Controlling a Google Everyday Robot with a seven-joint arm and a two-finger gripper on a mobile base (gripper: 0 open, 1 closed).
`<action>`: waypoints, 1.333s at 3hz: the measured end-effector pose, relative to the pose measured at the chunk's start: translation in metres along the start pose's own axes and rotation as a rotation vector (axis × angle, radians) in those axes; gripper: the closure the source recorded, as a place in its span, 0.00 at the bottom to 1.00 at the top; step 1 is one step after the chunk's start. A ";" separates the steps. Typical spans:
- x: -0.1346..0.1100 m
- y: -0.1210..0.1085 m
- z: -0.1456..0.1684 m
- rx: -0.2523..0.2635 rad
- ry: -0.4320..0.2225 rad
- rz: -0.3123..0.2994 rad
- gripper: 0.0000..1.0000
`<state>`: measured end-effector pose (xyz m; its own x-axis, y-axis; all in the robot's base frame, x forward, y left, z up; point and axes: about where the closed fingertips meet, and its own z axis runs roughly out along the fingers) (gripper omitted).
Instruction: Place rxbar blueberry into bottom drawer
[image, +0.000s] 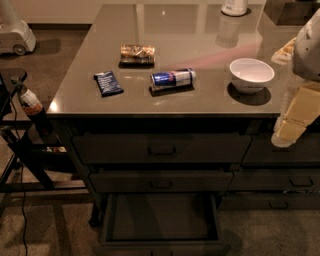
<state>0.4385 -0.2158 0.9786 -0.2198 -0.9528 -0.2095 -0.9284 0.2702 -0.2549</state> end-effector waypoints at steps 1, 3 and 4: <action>-0.005 -0.001 -0.001 0.007 -0.006 -0.001 0.00; -0.069 -0.010 0.004 -0.014 -0.074 -0.110 0.00; -0.107 -0.007 0.009 -0.042 -0.118 -0.192 0.00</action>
Offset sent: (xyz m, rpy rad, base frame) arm 0.0268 0.0543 0.0125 0.0328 -0.0142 0.0978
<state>0.4711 -0.1141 0.9947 -0.0036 -0.9627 -0.2705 -0.9619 0.0772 -0.2622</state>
